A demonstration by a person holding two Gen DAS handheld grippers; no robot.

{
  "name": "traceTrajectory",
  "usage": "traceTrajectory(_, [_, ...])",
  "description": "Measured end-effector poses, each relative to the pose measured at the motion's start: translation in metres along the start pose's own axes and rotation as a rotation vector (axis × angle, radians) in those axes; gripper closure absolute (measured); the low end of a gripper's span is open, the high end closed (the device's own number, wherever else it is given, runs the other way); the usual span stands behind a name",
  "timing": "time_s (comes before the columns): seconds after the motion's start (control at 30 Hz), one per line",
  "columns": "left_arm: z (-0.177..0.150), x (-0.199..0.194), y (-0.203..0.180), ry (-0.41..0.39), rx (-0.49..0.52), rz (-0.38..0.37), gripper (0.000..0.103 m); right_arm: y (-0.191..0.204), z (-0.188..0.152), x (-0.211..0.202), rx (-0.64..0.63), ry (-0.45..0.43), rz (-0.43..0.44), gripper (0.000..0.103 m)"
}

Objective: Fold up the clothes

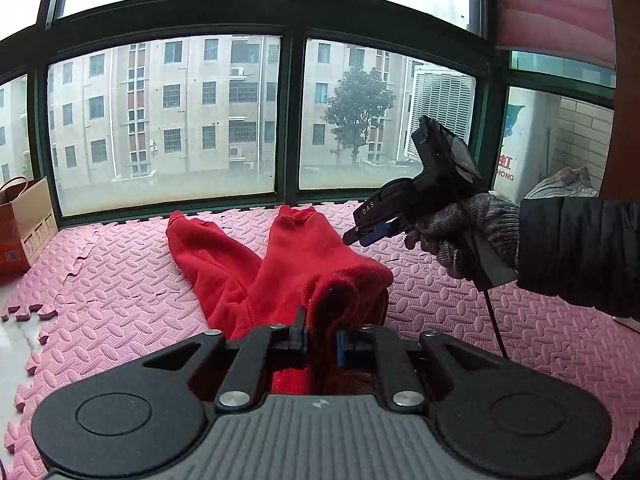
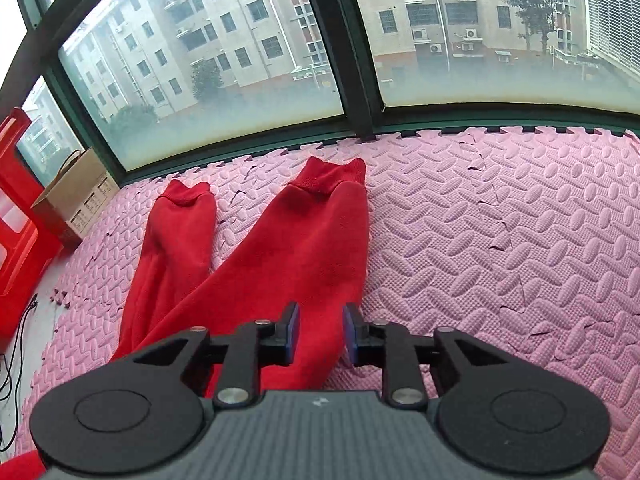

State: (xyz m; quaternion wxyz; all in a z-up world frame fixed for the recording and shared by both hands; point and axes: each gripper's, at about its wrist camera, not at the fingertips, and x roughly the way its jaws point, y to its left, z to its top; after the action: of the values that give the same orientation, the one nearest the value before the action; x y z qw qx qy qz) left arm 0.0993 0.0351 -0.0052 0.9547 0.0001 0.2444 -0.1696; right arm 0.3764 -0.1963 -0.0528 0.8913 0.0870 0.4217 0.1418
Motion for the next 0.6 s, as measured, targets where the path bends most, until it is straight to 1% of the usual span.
traceTrajectory(0.03, [-0.001, -0.001, 0.002, 0.001, -0.011, 0.000, 0.090, -0.002, 0.002, 0.009, 0.006, 0.003, -0.015, 0.074])
traceTrajectory(0.1, [-0.002, -0.004, 0.006, 0.003, -0.031, 0.001, 0.090, -0.006, 0.007, 0.026, 0.024, 0.008, -0.030, 0.073])
traceTrajectory(0.13, [-0.003, -0.005, 0.008, 0.004, -0.039, 0.000, 0.090, -0.007, 0.011, 0.036, 0.045, 0.013, -0.036, 0.070])
traceTrajectory(0.27, [-0.007, -0.008, 0.013, 0.007, -0.054, -0.005, 0.090, -0.008, 0.020, 0.050, 0.086, 0.016, -0.016, 0.068])
traceTrajectory(0.3, [-0.007, -0.009, 0.014, 0.006, -0.054, -0.001, 0.090, -0.007, 0.022, 0.051, 0.098, 0.018, -0.007, 0.070])
traceTrajectory(0.33, [-0.008, -0.010, 0.015, 0.004, -0.057, 0.003, 0.090, -0.006, 0.025, 0.050, 0.108, 0.016, -0.001, 0.087])
traceTrajectory(0.37, [-0.009, -0.012, 0.017, 0.003, -0.066, 0.010, 0.090, -0.004, 0.027, 0.049, 0.118, 0.014, 0.004, 0.095])
traceTrajectory(0.5, [-0.015, -0.021, 0.026, -0.002, -0.115, 0.031, 0.090, 0.023, 0.045, 0.026, 0.082, -0.048, 0.032, 0.097])
traceTrajectory(0.6, [-0.020, -0.032, 0.036, -0.008, -0.164, 0.044, 0.090, 0.068, 0.072, 0.003, 0.021, -0.090, 0.071, 0.097])
